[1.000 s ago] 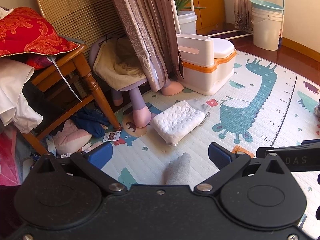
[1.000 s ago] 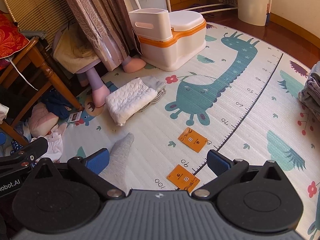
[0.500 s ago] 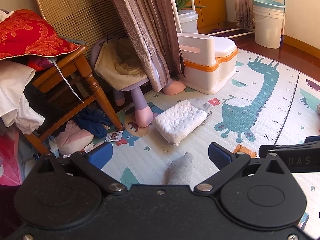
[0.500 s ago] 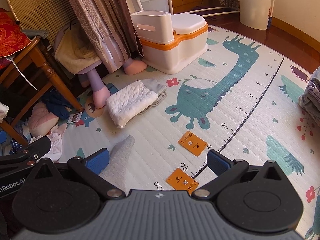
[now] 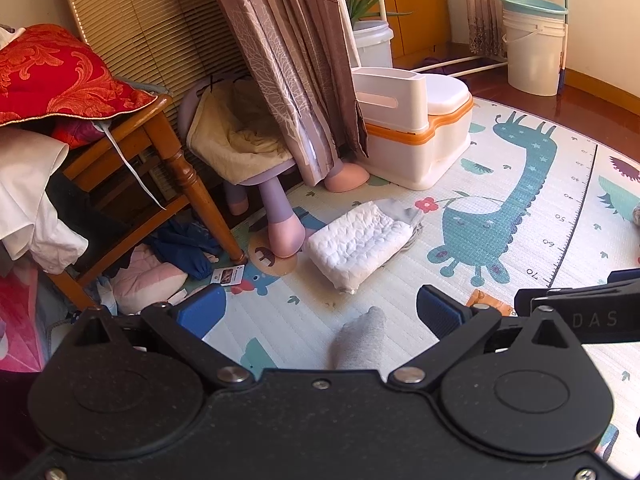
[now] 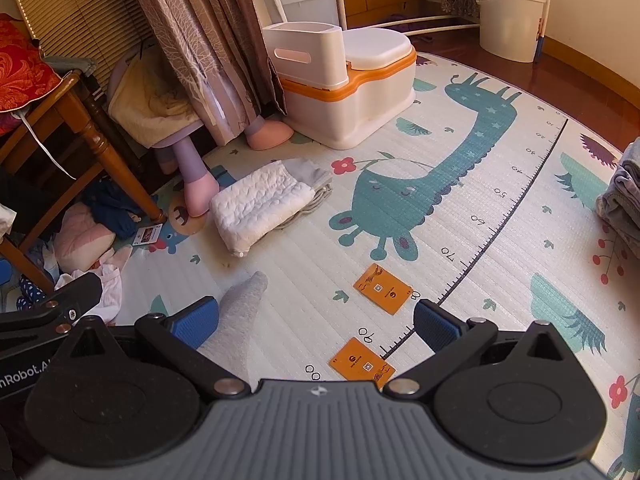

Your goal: Fold clothes

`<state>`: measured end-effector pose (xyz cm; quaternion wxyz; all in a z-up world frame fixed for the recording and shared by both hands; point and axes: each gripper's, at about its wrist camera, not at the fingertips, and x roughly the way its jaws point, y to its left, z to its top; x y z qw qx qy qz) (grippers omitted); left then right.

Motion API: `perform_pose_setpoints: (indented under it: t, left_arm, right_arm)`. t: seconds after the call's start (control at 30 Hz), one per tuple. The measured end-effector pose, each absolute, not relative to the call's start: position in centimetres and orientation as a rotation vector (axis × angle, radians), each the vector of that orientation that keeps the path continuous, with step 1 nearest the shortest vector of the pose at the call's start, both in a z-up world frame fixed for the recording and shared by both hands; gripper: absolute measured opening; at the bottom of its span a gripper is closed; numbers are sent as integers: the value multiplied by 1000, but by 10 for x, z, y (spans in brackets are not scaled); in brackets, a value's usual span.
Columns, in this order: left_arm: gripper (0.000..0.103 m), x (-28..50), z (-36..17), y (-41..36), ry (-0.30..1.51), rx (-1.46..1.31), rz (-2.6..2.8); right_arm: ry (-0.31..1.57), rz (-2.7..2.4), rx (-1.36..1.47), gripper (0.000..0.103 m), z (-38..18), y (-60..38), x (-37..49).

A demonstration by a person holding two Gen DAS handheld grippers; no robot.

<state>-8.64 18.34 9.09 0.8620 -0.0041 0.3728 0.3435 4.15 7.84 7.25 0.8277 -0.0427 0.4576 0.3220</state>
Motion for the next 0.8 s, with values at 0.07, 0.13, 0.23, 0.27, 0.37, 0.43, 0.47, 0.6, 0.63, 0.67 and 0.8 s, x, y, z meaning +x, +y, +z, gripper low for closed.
perform_pose_setpoints:
  t: [0.07,0.13,0.23,0.27,0.37,0.43,0.47,0.6,0.63,0.67,0.8]
  left_arm:
    - [103,-86,93,180,785,5,727]
    - [103,-86,97,175,789,26,734]
    - [103,-87,106,168,790,55,744]
    - [103,-87,109,166,787,65,747]
    - [103,-85,115,166,781,74,760]
    - [103,-83,117,169,779,45,763]
    - [103,-82,118,170,781,20,761]
    - [103,-73,113,166,770,25,752]
    - [103,-72,110,166,768,34,755]
    - [103,-71,106,168,775,17,752]
    - [103,-65,96,173,812,-16,733]
  right_arm:
    - [971,684,-86,103,74,76,42]
    - [966,685,-90,103,77,73,41]
    - [952,686,-101,103,84,69,38]
    - [948,692,-104,103,86,68,38]
    - [937,708,-84,103,95,61,40]
    - [930,710,-70,103,99,59,41]
    - [929,712,-71,103,99,59,42]
    - [932,697,-80,103,94,64,44]
    - [935,692,-86,103,92,65,44]
    - [940,689,-90,103,89,66,45]
    - [962,688,-101,103,76,68,49]
